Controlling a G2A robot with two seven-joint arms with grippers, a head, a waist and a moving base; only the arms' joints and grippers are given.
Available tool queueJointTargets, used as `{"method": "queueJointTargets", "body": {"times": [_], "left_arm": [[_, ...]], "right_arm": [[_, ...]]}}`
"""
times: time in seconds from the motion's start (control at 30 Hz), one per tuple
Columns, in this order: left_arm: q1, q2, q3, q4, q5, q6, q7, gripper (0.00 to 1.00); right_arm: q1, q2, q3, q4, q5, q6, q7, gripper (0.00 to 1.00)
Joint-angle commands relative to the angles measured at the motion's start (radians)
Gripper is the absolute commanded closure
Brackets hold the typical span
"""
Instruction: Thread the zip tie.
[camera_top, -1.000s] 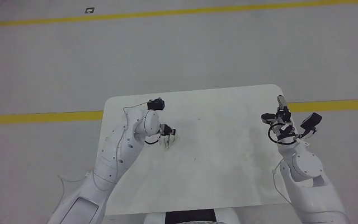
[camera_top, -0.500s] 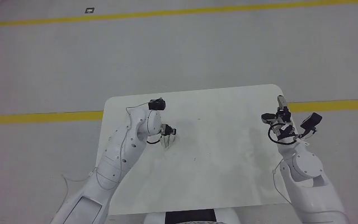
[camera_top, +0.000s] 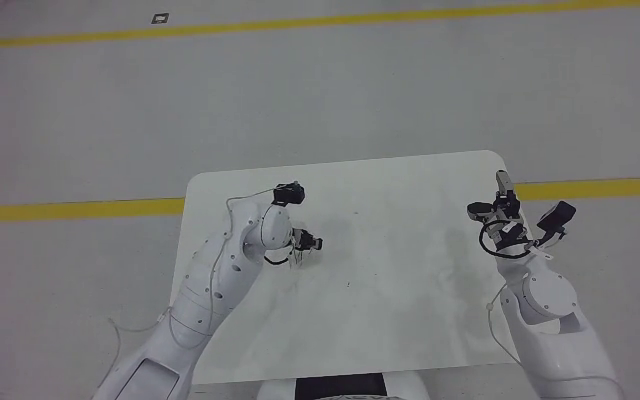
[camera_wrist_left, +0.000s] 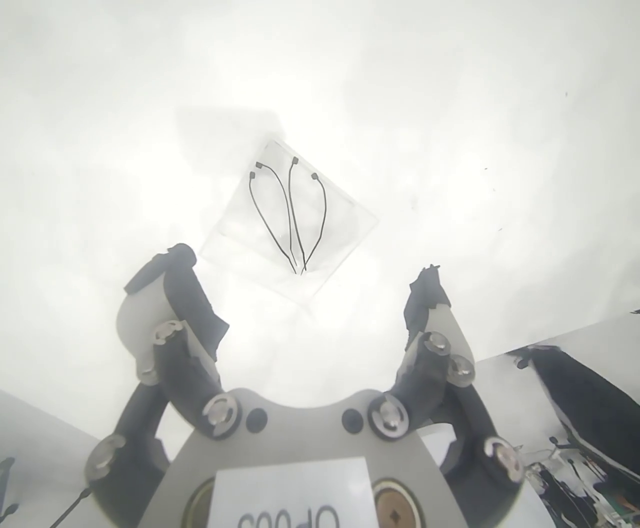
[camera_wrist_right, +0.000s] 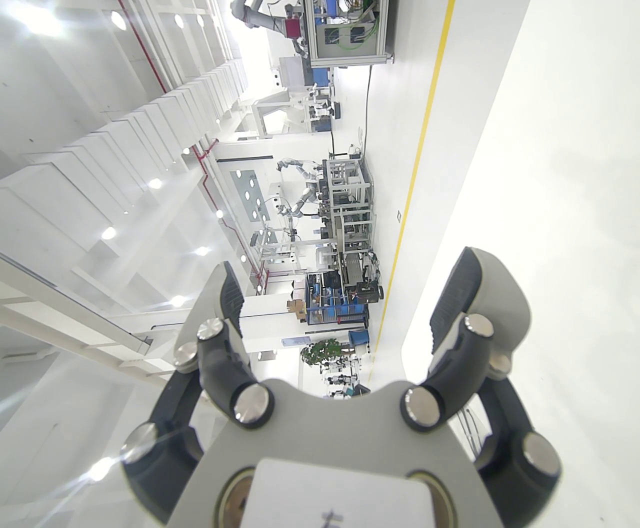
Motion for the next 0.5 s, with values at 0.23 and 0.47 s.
{"method": "queueJointTargets", "body": {"times": [0.23, 0.47], "left_arm": [[-0.018, 0.005, 0.028, 0.018, -0.012, 0.016, 0.0, 0.86], [-0.034, 0.007, 0.037, 0.033, -0.031, 0.024, 0.0, 0.86]], "right_arm": [[0.0, 0.0, 0.0, 0.0, 0.0, 0.0, 0.0, 0.0], [0.0, 0.0, 0.0, 0.0, 0.0, 0.0, 0.0, 0.0]]}}
